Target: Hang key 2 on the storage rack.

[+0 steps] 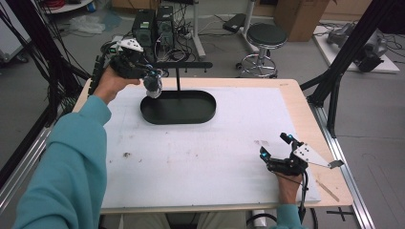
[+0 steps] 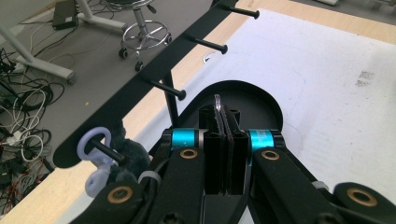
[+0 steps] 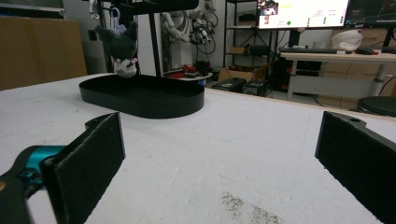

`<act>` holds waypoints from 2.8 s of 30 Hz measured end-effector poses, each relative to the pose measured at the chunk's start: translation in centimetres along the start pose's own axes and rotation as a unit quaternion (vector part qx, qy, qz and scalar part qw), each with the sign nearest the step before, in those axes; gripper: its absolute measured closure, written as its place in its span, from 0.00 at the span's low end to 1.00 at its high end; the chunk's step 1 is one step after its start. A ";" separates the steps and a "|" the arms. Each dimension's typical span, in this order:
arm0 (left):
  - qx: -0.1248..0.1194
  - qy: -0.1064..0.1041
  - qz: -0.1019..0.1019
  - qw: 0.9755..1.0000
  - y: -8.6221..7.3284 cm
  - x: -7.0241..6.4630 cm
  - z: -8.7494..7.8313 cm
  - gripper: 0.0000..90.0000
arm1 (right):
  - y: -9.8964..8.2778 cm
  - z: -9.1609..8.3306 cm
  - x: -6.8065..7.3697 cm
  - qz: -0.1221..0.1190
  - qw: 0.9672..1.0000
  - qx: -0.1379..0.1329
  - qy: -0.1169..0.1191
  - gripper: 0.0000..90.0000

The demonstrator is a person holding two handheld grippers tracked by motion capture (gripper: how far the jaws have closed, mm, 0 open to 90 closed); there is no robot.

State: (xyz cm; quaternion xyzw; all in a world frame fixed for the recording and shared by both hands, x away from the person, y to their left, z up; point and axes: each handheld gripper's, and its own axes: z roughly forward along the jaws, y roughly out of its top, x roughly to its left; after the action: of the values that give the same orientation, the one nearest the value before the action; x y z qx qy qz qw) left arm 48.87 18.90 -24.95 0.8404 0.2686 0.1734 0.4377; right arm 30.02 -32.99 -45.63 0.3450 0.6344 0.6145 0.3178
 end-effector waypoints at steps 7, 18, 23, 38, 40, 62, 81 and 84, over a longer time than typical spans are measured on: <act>0.002 0.000 -0.005 1.000 0.8 0.5 0.8 0.98 | 0.0 0.0 0.0 0.000 1.000 0.000 0.000 0.01; 0.018 -0.001 0.000 1.000 1.2 0.3 2.4 0.98 | 0.0 0.0 0.0 0.001 1.000 0.001 0.000 0.01; 0.019 0.000 -0.005 1.000 1.0 0.4 3.0 0.98 | 0.0 0.0 0.0 0.001 1.000 0.000 0.000 0.01; 0.029 -0.001 -0.009 1.000 0.7 0.6 4.5 0.98 | 0.0 0.0 0.0 0.004 1.000 0.000 0.001 0.01; 0.028 -0.002 -0.010 1.000 0.7 0.7 4.5 0.98 | 0.0 0.0 0.0 0.004 1.000 0.000 0.001 0.01; 0.030 0.012 -0.021 0.999 0.2 1.8 4.8 0.98 | 0.0 0.0 0.0 0.001 1.000 0.000 0.001 0.01; 0.021 0.032 -0.036 0.999 0.4 2.6 5.3 0.98 | 0.0 0.0 0.1 0.002 1.000 0.000 0.000 0.01; 0.026 0.043 -0.034 0.998 0.8 2.5 5.5 0.98 | 0.0 0.0 0.0 0.002 1.000 0.000 0.000 0.01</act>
State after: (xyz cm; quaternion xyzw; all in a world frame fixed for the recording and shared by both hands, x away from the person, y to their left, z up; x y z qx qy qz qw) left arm 53.97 16.49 -27.18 0.8335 0.3204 0.1871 0.4094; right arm 30.01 -32.95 -45.63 0.3464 0.6338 0.6150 0.3163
